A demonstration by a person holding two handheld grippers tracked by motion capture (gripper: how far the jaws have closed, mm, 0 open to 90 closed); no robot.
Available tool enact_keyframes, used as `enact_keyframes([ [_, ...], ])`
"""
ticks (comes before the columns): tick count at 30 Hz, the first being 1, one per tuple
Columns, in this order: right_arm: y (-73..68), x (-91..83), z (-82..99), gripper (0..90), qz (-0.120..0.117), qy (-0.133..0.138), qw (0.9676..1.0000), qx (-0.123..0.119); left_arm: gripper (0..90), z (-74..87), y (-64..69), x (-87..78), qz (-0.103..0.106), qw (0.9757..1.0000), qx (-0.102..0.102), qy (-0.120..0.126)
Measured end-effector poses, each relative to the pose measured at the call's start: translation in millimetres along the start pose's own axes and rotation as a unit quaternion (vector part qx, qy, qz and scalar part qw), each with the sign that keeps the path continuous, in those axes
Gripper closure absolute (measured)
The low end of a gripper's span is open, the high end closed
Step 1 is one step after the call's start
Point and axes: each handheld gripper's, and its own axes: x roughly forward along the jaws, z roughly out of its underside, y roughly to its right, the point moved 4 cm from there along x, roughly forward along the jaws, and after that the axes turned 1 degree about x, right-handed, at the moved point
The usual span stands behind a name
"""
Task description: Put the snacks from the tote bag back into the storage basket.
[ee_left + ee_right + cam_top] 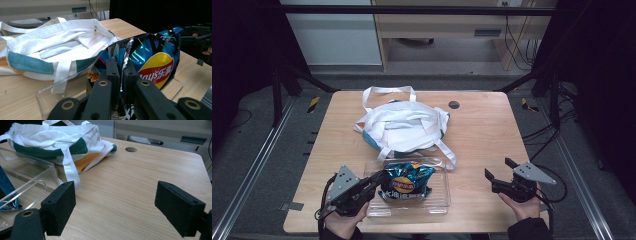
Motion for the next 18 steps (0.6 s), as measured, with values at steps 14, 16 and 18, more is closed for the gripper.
enact_keyframes([
  [14, 0.2, 0.3, 0.1, 17.1, 0.000, -0.001, 1.0000, -0.001, 68.7, 1.8, 1.8, -0.5, -0.002, 0.9998, -0.016, 0.013],
  [16, 0.2, 0.3, 0.1, 17.1, 0.000, -0.001, 1.0000, -0.001, 64.7, -0.1, 1.5, -2.1, -0.001, 0.9997, -0.017, 0.019],
  [18, 0.2, 0.4, 0.1, 17.1, 0.000, -0.001, 1.0000, -0.001, 60.4, -2.7, 1.4, -4.2, 0.001, 0.9994, -0.021, 0.027],
])
